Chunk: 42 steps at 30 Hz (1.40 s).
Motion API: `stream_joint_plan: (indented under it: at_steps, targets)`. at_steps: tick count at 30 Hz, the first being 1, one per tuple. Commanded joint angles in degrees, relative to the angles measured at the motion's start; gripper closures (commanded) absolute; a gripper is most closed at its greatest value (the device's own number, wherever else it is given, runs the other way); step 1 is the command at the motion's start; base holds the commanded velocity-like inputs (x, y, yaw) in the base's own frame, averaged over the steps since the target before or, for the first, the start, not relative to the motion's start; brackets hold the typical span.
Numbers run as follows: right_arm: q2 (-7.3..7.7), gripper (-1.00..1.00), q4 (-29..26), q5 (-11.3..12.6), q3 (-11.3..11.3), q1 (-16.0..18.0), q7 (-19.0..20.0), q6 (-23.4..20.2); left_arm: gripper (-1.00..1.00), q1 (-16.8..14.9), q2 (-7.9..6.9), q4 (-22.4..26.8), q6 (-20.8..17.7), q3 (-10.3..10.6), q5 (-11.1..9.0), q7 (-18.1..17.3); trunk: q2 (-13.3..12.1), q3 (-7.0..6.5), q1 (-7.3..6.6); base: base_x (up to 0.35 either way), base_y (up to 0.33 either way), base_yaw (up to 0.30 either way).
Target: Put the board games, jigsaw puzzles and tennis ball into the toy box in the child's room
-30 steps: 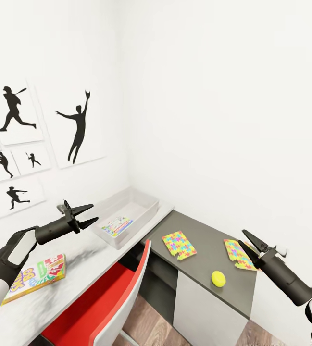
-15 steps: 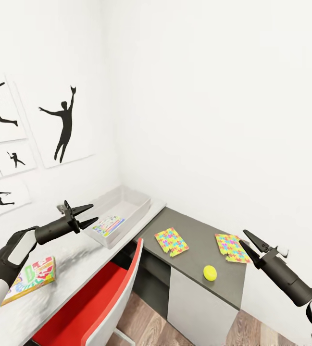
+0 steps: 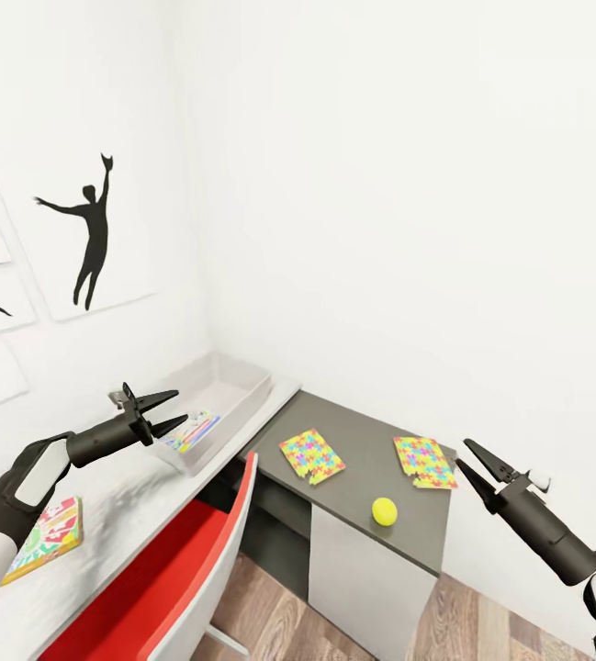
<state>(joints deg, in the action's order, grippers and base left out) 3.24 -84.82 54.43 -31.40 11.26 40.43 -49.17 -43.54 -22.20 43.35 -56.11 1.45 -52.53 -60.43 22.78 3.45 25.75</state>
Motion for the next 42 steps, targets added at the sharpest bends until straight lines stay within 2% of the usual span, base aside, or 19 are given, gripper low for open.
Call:
stream_joint_plan:
  at_steps: [1, 42]
  targets:
    - [-0.04, -1.0, 0.0, 0.0, -0.1, 0.1, 0.1, -0.3, -1.0, -0.1, -0.05, 0.0, -0.2, 0.1, -0.2, -0.1, 0.1, 0.21, 0.04, 0.0, 0.0, -0.156]
    - [-0.33, -1.0, 0.3, -0.1, 0.0, 0.1, 0.1, -0.2, -1.0, -0.1, -0.05, 0.0, -0.1, 0.2, 0.1, 0.0, 0.1, 2.64, 0.04, 0.0, 0.0, -0.196]
